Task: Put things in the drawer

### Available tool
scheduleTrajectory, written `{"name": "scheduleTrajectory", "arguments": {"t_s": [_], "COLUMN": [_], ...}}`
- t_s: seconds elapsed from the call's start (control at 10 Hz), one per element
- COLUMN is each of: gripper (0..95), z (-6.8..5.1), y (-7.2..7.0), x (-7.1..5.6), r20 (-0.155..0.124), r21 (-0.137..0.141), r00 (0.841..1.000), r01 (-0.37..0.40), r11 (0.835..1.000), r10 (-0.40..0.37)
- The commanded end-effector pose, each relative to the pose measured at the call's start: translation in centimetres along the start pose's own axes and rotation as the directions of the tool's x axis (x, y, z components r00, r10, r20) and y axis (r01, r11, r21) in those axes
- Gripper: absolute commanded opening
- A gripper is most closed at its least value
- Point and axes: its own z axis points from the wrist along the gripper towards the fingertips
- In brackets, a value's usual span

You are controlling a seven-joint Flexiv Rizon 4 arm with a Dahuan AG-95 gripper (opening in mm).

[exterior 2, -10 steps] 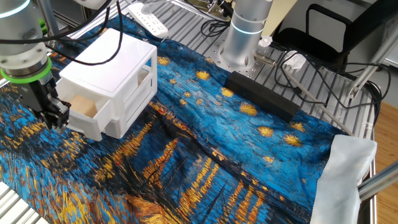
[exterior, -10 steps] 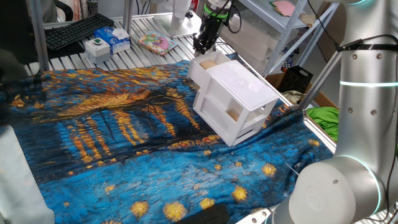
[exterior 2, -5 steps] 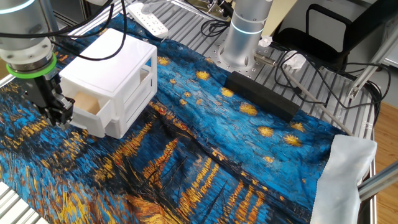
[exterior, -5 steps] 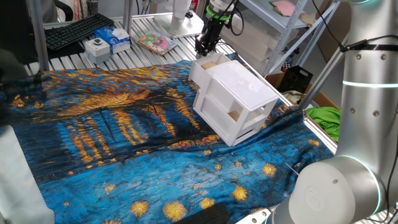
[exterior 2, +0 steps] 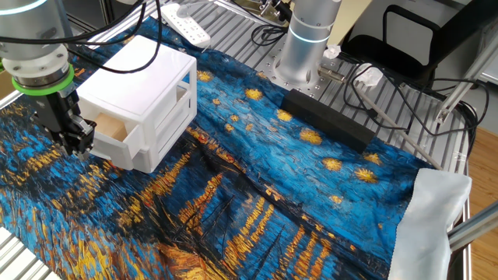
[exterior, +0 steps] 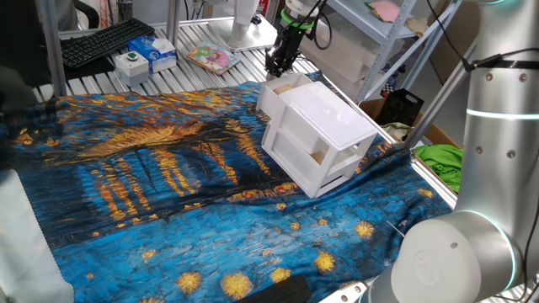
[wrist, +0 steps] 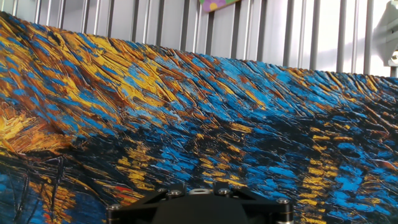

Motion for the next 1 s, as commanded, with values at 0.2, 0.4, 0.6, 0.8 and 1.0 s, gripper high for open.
{"name": "scheduleTrajectory", "arguments": {"t_s": [0.2,0.4,0.6,0.8,1.0], "gripper": [0.0,0.0,0.0,0.0,0.0], "z": [0.04,0.0,0.0,0.07,0.16], "y": [0.24,0.27,0.41,0.57,0.84], "x": [0.12,0.15,0.06,-0.29,-0.76], "r20": [0.012,0.011,0.003,-0.007,-0.014], "r21": [-0.003,-0.003,-0.002,0.003,0.004], "r00": [1.0,1.0,1.0,1.0,1.0], "r01": [-0.003,-0.004,-0.007,-0.012,-0.026], "r11": [1.0,1.0,1.0,1.0,1.0], "r10": [0.003,0.004,0.008,0.012,0.026]}}
